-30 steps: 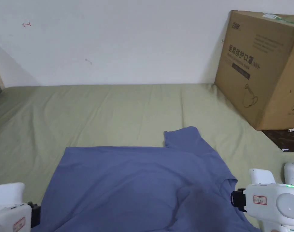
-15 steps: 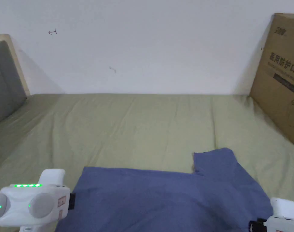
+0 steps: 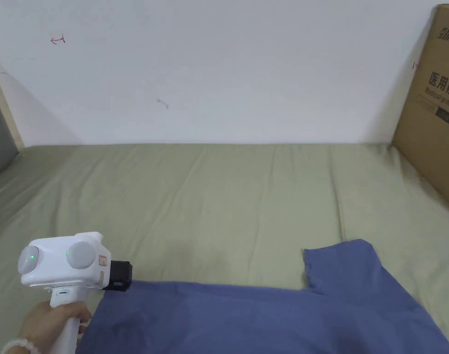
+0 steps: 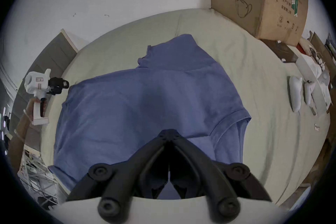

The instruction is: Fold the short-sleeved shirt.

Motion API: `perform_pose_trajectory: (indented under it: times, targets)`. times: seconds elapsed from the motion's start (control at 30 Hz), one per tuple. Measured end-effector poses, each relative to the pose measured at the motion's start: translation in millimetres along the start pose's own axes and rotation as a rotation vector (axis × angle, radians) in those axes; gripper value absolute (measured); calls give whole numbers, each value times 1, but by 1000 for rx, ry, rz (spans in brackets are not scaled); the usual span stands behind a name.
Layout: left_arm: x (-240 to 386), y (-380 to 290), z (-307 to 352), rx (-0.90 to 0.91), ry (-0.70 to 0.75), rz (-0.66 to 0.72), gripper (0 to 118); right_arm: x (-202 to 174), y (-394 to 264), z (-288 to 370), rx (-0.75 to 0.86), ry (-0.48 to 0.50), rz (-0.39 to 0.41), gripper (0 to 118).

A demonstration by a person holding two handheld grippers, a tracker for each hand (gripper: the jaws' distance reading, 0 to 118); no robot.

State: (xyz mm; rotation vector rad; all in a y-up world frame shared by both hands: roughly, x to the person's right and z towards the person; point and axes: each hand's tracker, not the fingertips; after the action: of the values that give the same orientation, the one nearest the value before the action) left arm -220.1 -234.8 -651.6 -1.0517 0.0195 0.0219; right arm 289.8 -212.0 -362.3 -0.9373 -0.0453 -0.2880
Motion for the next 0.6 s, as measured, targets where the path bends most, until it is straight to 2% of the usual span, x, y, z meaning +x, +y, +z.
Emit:
perform_pose_trajectory:
  times: [0.07,0.1,0.13,0.17,0.23,0.3,0.37,0.4,0.6]
  targets:
    - [1,0,-8,-39,-37,8,97,7,-2,-5,-15,31,-60,0]
    - [2,-1,-12,-52,-67,14,86,9,-3,-8,-17,23,-57,0]
    - [3,-3,-15,-44,-66,28,59,10,-5,-11,-18,13,-57,0]
    - [5,-6,-23,-48,-58,25,41,10,-6,-15,-27,-12,-50,0]
    - [14,-14,-23,-45,-28,-16,40,13,-7,-18,-43,-10,-72,0]
    - [18,-14,-18,-41,-15,-11,36,12,-9,-16,-33,30,-97,0]
    - [24,-14,-11,-29,17,-82,7,9,-6,-14,-33,29,-80,0]
    - [24,-14,-8,-35,12,-92,2,7,-4,-13,-33,30,-61,0]
    - [13,-8,18,-2,-32,-90,2,14,32,-15,1,64,-11,0]
